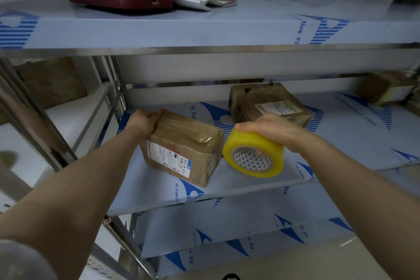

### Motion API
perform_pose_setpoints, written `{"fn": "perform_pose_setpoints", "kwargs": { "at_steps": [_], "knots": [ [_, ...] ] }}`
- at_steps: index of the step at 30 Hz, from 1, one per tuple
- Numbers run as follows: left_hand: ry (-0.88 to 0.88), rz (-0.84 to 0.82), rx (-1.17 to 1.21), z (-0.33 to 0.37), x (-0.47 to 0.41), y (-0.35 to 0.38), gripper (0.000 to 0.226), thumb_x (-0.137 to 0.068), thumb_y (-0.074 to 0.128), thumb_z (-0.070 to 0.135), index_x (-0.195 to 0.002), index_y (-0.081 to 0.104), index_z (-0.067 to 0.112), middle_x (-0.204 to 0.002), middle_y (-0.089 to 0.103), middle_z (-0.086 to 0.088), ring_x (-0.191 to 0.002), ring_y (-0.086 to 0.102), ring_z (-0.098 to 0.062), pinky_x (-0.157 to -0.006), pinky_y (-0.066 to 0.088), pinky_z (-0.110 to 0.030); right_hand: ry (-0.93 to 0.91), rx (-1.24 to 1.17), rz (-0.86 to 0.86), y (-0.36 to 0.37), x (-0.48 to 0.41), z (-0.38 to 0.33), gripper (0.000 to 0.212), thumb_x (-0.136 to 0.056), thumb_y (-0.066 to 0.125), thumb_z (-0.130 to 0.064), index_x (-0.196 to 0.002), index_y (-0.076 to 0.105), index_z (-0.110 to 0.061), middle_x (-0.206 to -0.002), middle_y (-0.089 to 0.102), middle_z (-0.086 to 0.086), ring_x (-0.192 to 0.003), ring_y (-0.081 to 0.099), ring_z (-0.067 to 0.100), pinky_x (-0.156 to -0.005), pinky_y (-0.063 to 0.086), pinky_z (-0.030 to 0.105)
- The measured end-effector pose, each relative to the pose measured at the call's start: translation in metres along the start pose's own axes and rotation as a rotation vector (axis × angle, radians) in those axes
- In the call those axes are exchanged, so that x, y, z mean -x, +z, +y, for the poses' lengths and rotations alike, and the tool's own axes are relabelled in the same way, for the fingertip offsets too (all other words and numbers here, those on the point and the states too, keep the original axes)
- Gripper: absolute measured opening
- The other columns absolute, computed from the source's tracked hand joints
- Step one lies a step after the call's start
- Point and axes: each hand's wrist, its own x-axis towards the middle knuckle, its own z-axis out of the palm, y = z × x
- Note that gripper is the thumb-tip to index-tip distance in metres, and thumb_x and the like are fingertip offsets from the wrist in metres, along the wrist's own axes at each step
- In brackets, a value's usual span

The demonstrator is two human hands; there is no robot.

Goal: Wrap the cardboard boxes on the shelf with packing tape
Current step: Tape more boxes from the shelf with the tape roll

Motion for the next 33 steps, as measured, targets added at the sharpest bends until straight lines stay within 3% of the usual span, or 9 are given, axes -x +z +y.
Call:
{"fn": "perform_pose_setpoints", "kwargs": {
  "at_steps": [3, 7, 13, 18, 23, 29, 33],
  "knots": [
    [-0.019, -0.007, 0.023, 0.001, 0.001, 0.000, 0.049, -0.095, 0.045, 0.050, -0.067, 0.053, 0.010, -0.065, 0.051, -0.009, -0.062, 0.049, -0.022, -0.061, 0.039, -0.031, 0.005, -0.007, 0.015, 0.006, 0.001, 0.004, 0.041, -0.080, 0.066, -0.055, -0.070, 0.065, -0.015, -0.078, 0.067, 0.007, -0.073, 0.063, 0.020, -0.066, 0.047, 0.031],
    [-0.045, -0.023, 0.052, 0.002, 0.003, 0.000, 0.047, -0.095, 0.045, 0.050, -0.074, 0.056, 0.009, -0.067, 0.052, -0.009, -0.061, 0.050, -0.021, -0.068, 0.040, -0.031, 0.019, -0.027, 0.027, 0.011, 0.003, 0.007, 0.053, -0.080, 0.066, -0.053, -0.095, 0.070, -0.003, -0.091, 0.069, 0.013, -0.078, 0.064, 0.022, -0.071, 0.051, 0.032],
    [-0.062, -0.027, 0.108, 0.005, 0.006, -0.003, 0.048, -0.094, 0.047, 0.051, -0.084, 0.060, 0.006, -0.071, 0.055, -0.010, -0.060, 0.052, -0.019, -0.057, 0.042, -0.030, 0.027, -0.022, 0.019, 0.015, 0.003, 0.008, 0.039, -0.081, 0.066, -0.052, -0.078, 0.063, -0.013, -0.086, 0.064, 0.009, -0.075, 0.060, 0.019, -0.075, 0.050, 0.036],
    [-0.073, -0.043, 0.217, 0.002, 0.012, -0.002, 0.059, -0.087, 0.053, 0.058, -0.109, 0.063, 0.004, -0.088, 0.060, -0.008, -0.075, 0.058, -0.023, -0.075, 0.044, -0.031, 0.031, -0.013, 0.012, 0.011, 0.002, 0.004, 0.038, -0.080, 0.067, -0.053, -0.075, 0.062, -0.015, -0.084, 0.066, 0.009, -0.071, 0.061, 0.018, -0.067, 0.047, 0.030],
    [-0.108, -0.133, 0.352, -0.004, 0.013, -0.009, 0.066, -0.078, 0.066, 0.055, -0.121, 0.058, 0.006, -0.087, 0.064, -0.007, -0.074, 0.065, -0.021, -0.068, 0.050, -0.029, 0.021, 0.005, 0.007, 0.007, 0.003, -0.003, 0.035, -0.083, 0.066, -0.049, -0.071, 0.055, -0.018, -0.076, 0.057, 0.003, -0.066, 0.054, 0.013, -0.060, 0.042, 0.025],
    [-0.124, -0.135, 0.384, -0.012, 0.006, -0.006, 0.062, -0.081, 0.071, 0.042, -0.129, 0.056, 0.007, -0.087, 0.067, -0.009, -0.070, 0.066, -0.020, -0.056, 0.049, -0.024, 0.006, -0.001, -0.023, 0.000, -0.003, -0.013, 0.039, -0.079, 0.067, -0.052, -0.071, 0.067, -0.014, -0.071, 0.069, 0.006, -0.063, 0.066, 0.018, -0.058, 0.046, 0.025],
    [-0.097, -0.129, 0.350, -0.011, 0.002, -0.004, 0.060, -0.082, 0.070, 0.043, -0.128, 0.058, 0.007, -0.088, 0.068, -0.010, -0.069, 0.067, -0.021, -0.057, 0.051, -0.025, -0.015, -0.018, -0.016, -0.004, -0.003, -0.019, 0.037, -0.081, 0.066, -0.051, -0.077, 0.067, -0.014, -0.073, 0.069, 0.005, -0.064, 0.066, 0.016, -0.056, 0.046, 0.024]
  ]
}}
